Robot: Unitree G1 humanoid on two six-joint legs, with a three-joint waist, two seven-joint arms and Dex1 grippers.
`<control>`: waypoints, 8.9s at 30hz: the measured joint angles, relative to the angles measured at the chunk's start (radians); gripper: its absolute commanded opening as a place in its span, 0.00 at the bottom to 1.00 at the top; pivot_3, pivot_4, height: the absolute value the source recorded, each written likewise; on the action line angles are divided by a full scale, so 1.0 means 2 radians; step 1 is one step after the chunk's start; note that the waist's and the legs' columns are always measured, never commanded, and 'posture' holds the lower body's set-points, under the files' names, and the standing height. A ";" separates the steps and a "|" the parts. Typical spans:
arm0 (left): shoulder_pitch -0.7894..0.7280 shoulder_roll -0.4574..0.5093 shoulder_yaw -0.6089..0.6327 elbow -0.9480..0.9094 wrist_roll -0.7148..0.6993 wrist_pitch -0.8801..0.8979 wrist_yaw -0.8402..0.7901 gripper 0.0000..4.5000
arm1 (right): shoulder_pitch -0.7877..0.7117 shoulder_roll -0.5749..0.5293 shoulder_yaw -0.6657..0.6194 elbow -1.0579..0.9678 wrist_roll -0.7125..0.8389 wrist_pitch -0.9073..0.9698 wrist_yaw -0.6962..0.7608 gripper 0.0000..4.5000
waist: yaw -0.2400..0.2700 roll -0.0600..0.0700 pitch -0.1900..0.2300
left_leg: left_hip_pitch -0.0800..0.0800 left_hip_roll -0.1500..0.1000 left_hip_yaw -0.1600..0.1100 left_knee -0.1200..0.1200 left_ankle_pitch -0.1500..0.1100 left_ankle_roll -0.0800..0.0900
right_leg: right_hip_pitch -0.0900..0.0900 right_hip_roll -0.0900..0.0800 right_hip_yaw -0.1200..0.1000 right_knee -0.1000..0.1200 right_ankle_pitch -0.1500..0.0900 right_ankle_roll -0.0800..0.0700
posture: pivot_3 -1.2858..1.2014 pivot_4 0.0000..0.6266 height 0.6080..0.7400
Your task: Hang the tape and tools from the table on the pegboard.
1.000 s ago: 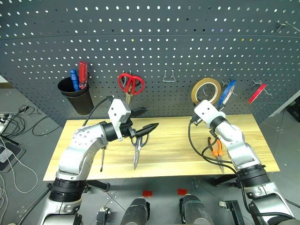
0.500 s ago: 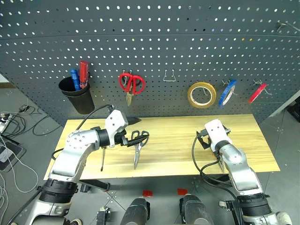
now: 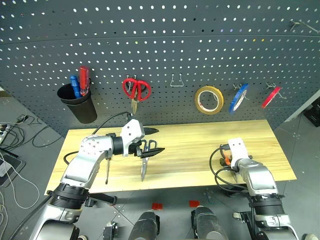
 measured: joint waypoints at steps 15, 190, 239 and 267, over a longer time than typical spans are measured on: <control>0.004 0.000 0.000 0.000 0.000 -0.001 0.000 0.84 | -0.077 -0.019 -0.016 0.134 0.042 -0.015 0.020 0.57 | -0.001 -0.001 0.000 | 0.001 0.000 0.000 0.000 0.000 0.001 | 0.001 0.000 0.000 0.000 0.000 0.000 | 0.51 0.29 1.00; 0.035 -0.085 0.101 -0.177 0.027 0.212 0.348 0.12 | -0.075 -0.096 0.087 -0.352 0.314 -0.176 0.195 1.00 | 0.013 -0.009 0.018 | -0.006 0.001 -0.001 0.000 0.004 -0.004 | -0.008 -0.001 -0.001 0.005 0.000 -0.001 | 0.51 0.36 1.00; -0.085 -0.040 0.194 0.335 0.026 0.257 0.364 0.42 | -0.175 0.039 0.201 -0.296 0.332 0.138 0.081 1.00 | 0.003 -0.011 0.042 | -0.013 0.001 -0.002 0.001 0.005 -0.004 | -0.016 -0.002 -0.002 0.008 0.000 -0.001 | 0.50 0.51 1.00; 0.151 -0.008 0.273 -0.218 -0.088 0.270 0.318 0.13 | -0.155 -0.102 0.144 -0.317 0.340 -0.071 0.248 1.00 | 0.036 -0.016 -0.001 | -0.012 -0.001 -0.002 0.001 0.007 -0.007 | -0.015 -0.001 -0.004 0.007 0.003 -0.004 | 0.55 0.11 1.00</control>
